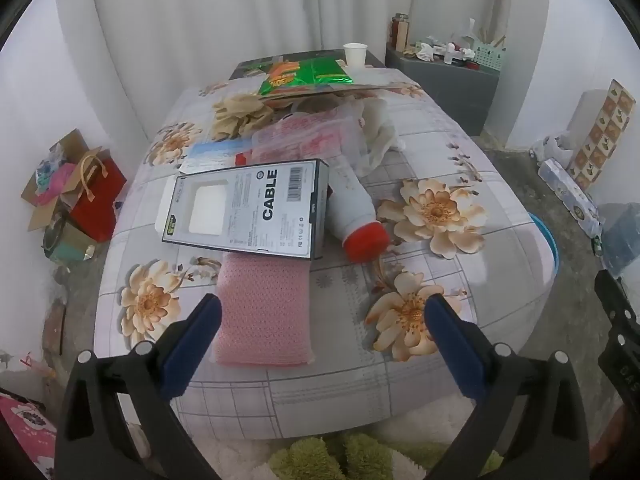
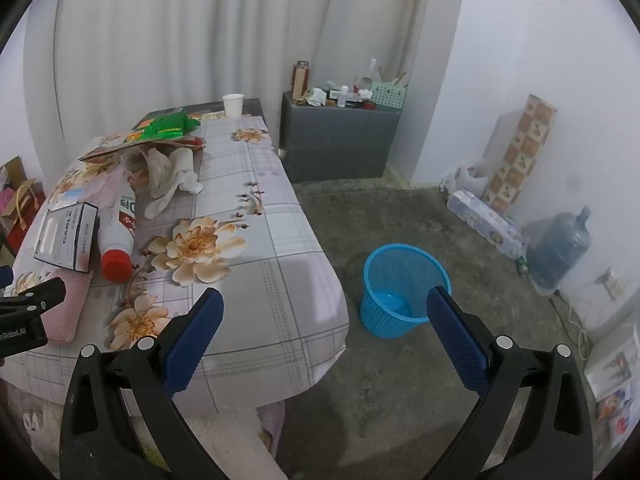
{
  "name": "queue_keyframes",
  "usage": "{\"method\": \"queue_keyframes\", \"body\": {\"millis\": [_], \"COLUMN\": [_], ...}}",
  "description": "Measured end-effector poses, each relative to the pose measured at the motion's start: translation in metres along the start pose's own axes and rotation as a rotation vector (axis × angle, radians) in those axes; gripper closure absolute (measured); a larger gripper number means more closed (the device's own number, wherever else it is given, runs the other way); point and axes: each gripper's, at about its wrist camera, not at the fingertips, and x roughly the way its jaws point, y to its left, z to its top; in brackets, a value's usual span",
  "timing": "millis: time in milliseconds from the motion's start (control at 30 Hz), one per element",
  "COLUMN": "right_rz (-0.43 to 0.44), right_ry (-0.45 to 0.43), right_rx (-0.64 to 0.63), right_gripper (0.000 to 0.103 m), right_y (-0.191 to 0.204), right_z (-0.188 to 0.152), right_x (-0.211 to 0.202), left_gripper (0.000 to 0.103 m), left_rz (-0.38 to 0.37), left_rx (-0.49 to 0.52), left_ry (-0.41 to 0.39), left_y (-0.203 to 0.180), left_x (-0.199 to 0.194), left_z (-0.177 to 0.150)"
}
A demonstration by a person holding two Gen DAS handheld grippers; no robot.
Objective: Collect trash
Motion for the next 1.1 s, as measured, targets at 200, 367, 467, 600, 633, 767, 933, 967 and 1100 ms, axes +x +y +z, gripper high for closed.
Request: {"method": "queue_keyframes", "body": {"millis": [200, 367, 467, 600, 633, 767, 933, 967, 1100], "right_rz": [0.000, 0.001, 0.000, 0.000, -0.001, -0.002, -0.002, -0.002, -0.002], "right_ry": [0.004, 0.005, 0.006, 0.007, 0.007, 0.007, 0.008, 0.008, 0.007], "right_rx": [-0.002, -0.001, -0.002, -0.003, -0.004, -0.002, -0.004, -0.004, -0.004], "right_gripper": [0.006, 0.006, 0.006, 0.006, 0.006, 0.006, 0.006, 0.006, 0.006], "right_y": [0.0001, 0.0000, 0.0001, 0.0000, 0.0001, 0.0001, 0.0002, 0.0002, 0.0001], "right_z": [0.0000, 0.0000, 0.0000, 0.0001, 0.0002, 0.0000, 0.0001, 0.0001, 0.0000], "right_x": [0.0002, 0.0002, 0.0004, 0.0003, 0.0004, 0.0004, 0.0004, 0.0004, 0.0003], "left_gripper": [0.004, 0.004, 0.004, 0.004, 0.004, 0.004, 0.004, 0.004, 0.004], "left_rz": [-0.013, -0.010, -0.011, -0.017, -0.017, -0.017, -0.018, -0.019, -0.019], "left_rx": [-0.007, -0.003, -0.008, -0.013, -0.013, -0.013, -0.013, -0.013, -0.014], "left_ry": [0.004, 0.002, 0.006, 0.005, 0.006, 0.006, 0.008, 0.009, 0.010], "left_y": [0.0001, -0.0027, -0.0015, 0.0026, 0.0029, 0.0032, 0.0031, 0.0032, 0.0041], "left_x": [0.0004, 0.0029, 0.0017, 0.0009, -0.0003, -0.0004, -0.0002, -0.0005, 0.0004], "left_z": [-0.0001, 0.0021, 0.0023, -0.0005, -0.0003, -0.0005, -0.0006, -0.0009, -0.0020]}}
